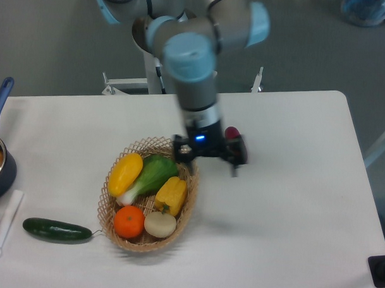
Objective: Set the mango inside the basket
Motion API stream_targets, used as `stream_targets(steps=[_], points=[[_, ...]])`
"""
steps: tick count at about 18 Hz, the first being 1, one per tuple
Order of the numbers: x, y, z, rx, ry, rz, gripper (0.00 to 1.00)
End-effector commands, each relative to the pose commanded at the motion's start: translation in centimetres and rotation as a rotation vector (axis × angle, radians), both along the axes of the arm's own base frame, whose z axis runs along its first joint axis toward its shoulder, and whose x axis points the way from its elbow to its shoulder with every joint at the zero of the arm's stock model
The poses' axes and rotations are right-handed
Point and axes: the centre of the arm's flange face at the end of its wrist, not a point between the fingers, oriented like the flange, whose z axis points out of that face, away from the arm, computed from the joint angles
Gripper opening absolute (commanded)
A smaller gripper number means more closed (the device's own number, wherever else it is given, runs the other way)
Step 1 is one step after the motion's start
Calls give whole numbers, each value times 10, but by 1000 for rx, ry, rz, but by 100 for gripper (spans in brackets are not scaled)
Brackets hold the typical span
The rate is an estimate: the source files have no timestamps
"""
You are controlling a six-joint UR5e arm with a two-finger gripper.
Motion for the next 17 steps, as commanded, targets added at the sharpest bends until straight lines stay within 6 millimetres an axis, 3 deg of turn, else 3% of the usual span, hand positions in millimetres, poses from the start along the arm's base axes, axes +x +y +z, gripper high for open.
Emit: stream_targets(steps=[2,4,6,8,11,17], points=[[-16,-20,9,-39,28,-42,100],[-16,-42,33,-99,50,-113,100],[-21,-76,50,-174,39,-193,100],[-19,-98,61,-242,21,-297,100],[-18,-115,69,-281,8,-346,100],[-15,-119,72,-275,12,-342,100]])
